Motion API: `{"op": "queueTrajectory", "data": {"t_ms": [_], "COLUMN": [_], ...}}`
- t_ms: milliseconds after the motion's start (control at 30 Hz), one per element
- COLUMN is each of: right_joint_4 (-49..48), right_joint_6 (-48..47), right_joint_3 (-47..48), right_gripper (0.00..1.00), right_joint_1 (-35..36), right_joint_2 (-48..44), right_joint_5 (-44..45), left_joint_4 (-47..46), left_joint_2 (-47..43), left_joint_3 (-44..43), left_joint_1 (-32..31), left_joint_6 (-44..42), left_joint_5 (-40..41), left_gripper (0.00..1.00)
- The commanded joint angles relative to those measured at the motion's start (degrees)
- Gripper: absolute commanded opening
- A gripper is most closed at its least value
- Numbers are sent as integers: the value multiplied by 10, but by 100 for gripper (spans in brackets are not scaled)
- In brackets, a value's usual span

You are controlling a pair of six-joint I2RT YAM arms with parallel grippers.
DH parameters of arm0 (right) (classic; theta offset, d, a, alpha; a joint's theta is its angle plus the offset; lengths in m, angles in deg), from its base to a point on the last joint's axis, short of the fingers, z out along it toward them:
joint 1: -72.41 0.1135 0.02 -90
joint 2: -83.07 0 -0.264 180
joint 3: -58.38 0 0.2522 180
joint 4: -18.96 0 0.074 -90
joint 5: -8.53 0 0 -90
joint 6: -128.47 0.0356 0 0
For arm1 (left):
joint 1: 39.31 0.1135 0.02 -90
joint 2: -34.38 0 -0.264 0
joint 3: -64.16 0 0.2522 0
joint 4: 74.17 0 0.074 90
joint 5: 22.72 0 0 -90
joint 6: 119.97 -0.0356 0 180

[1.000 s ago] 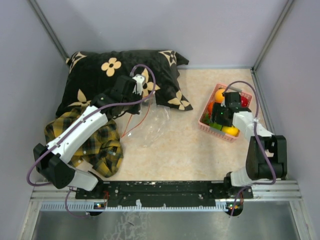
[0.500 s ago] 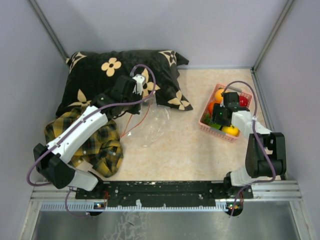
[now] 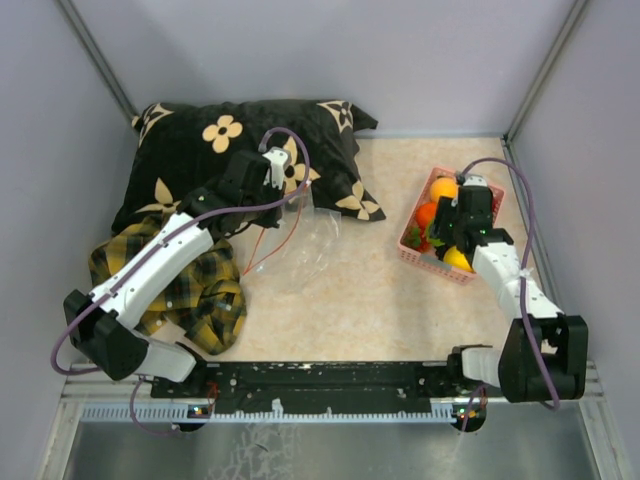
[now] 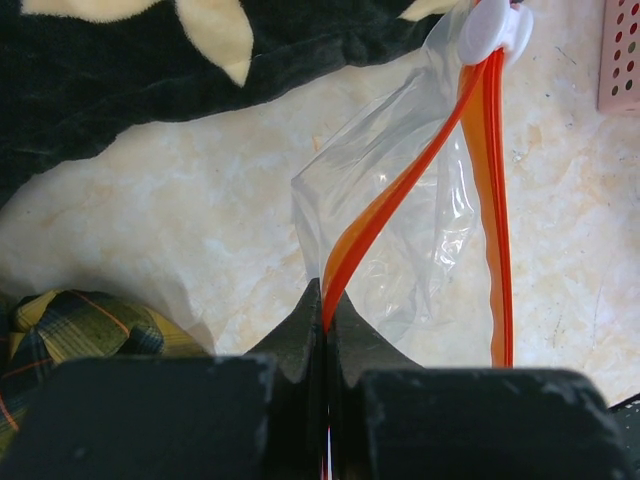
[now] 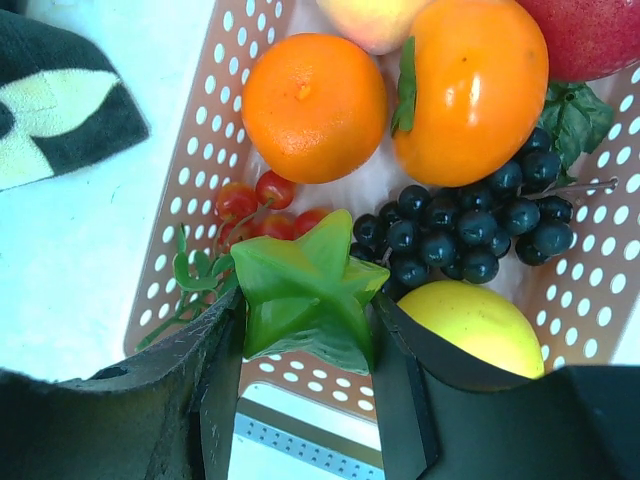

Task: Place the food in the zip-top bag and seal the zipper
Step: Pick up the fake fruit from the bin, then place the fake fruit in the zipper food storage bag.

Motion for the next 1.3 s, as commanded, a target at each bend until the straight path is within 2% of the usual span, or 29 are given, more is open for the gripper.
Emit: {"op": "queueTrajectory", "data": {"t_ms": [0,233,467,633,867,1100,1267], "right_joint_4": [-39,-69,-83,-95,-185,-289,-336], "right_joint_6": [-13,-28,-57,-68,-51,-56,-64], "right_joint_3": [1,-8,1,16,11,12,37], "right_gripper": [8,7,5,4,2,2,2], "right_joint_1": [4,16,76,157,282,402,460], "right_joint_2": [-4,-65,-133,-161,-182,-159,-126], "right_joint_5": [10,-1,-23,-8,10,12,10], "left_joint_4": [-14,-14,-14,-17,-20,-24,-24], "left_joint_2": [-16,-18,-16,-19,-16,-19,-16], "left_joint_3": [1,1,-2,-2,0,3,5], "left_joint_1": [3,3,3,3,3,3,3], "left_joint_6": [3,5,9,13,18,23,25], "left_joint_5": [-14,-17,-29,-38,-58,-64,-67], "left_gripper": [0,0,0,0,0,0,0]}}
